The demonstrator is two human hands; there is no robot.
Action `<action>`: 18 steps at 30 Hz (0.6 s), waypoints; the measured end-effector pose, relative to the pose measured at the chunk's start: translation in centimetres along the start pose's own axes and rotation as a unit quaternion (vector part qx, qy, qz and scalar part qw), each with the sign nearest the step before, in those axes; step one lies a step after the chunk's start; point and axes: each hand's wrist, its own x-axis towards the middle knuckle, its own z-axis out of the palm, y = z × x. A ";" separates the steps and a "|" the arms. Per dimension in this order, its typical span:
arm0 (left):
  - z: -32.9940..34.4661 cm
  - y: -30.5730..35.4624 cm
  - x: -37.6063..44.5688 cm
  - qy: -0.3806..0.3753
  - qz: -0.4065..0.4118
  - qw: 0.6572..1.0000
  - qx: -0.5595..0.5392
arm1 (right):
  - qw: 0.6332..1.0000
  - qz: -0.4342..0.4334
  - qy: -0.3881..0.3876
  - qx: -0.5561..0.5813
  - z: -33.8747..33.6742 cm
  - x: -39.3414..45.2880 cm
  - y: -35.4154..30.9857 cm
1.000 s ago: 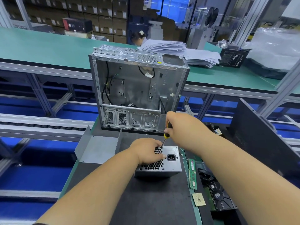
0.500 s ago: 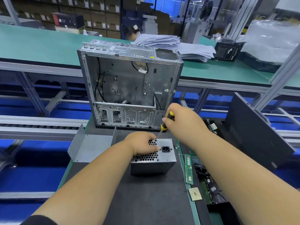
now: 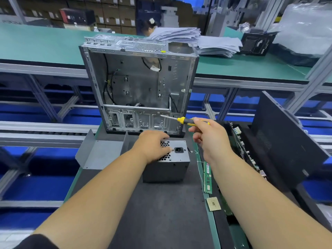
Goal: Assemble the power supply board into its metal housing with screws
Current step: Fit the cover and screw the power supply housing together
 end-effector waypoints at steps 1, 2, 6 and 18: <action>-0.1 0.0 -0.8 0.042 -0.010 0.999 -0.023 | 0.999 0.018 -0.010 0.028 0.1 -0.2 0.2; -0.2 -0.2 -1.7 0.084 -0.027 0.994 -0.064 | 0.997 0.035 -0.025 0.056 0.3 -0.3 0.3; -0.7 -1.7 -7.0 0.195 -0.120 0.950 -0.211 | 0.978 0.104 -0.109 0.146 1.5 -1.2 1.4; -0.3 -7.7 -24.1 0.303 -0.355 0.847 -0.253 | 0.897 0.266 -0.287 0.207 8.9 -7.1 8.5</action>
